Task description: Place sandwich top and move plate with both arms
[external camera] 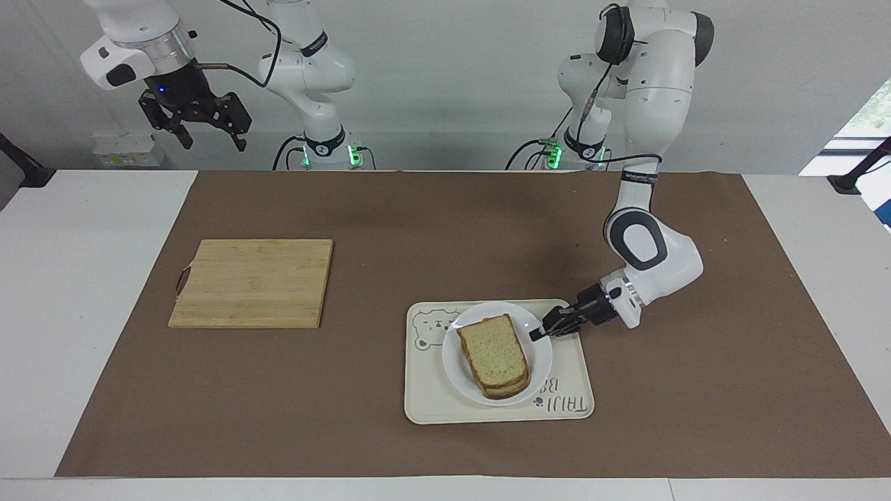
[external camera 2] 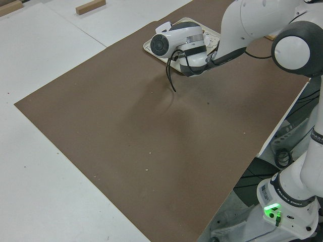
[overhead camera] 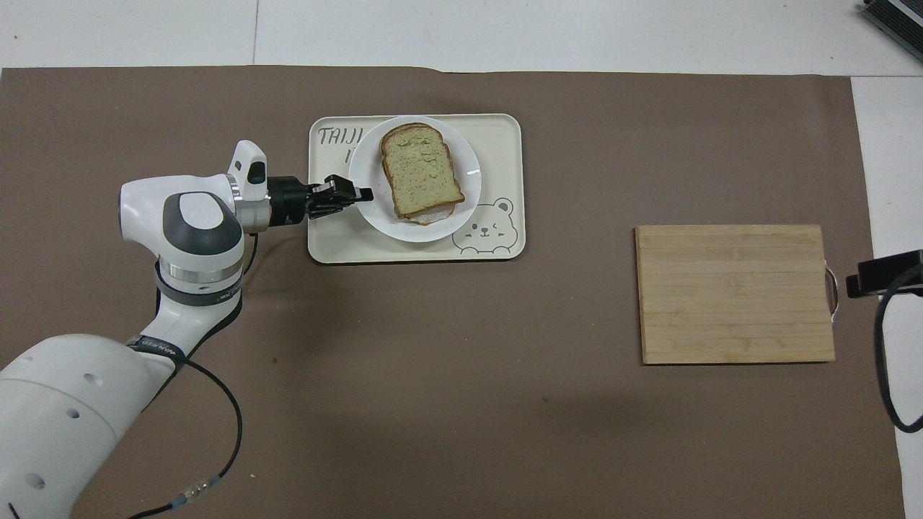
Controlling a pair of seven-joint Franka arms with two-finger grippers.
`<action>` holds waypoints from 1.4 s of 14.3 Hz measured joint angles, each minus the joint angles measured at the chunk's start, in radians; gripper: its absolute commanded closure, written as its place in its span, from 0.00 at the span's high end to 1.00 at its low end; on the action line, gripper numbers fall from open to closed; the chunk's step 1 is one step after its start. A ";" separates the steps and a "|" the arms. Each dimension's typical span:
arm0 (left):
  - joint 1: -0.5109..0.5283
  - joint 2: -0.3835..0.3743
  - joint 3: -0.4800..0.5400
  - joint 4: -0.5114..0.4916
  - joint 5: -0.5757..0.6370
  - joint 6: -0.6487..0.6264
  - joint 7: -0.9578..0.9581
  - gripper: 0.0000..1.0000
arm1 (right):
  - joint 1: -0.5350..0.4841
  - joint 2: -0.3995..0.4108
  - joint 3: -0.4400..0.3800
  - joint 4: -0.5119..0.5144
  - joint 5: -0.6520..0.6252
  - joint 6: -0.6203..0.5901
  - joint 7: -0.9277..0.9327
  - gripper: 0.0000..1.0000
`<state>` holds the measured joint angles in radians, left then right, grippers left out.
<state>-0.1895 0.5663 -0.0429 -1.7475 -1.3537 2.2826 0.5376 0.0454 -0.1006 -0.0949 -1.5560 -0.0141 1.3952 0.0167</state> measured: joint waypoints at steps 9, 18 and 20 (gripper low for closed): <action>0.003 -0.016 0.037 0.065 0.253 0.001 -0.090 1.00 | -0.013 -0.010 -0.020 -0.001 0.000 -0.019 -0.046 1.00; 0.023 -0.361 0.152 0.094 1.026 -0.294 -0.274 1.00 | -0.013 -0.010 -0.019 -0.002 -0.017 -0.017 -0.046 1.00; 0.025 -0.430 0.162 0.138 1.155 -0.393 -0.274 1.00 | -0.012 -0.010 -0.014 -0.002 -0.019 -0.006 -0.046 1.00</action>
<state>-0.1643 0.1363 0.1189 -1.6098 -0.1985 1.8897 0.2639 0.0332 -0.1110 -0.1093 -1.5576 -0.0330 1.3897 -0.0288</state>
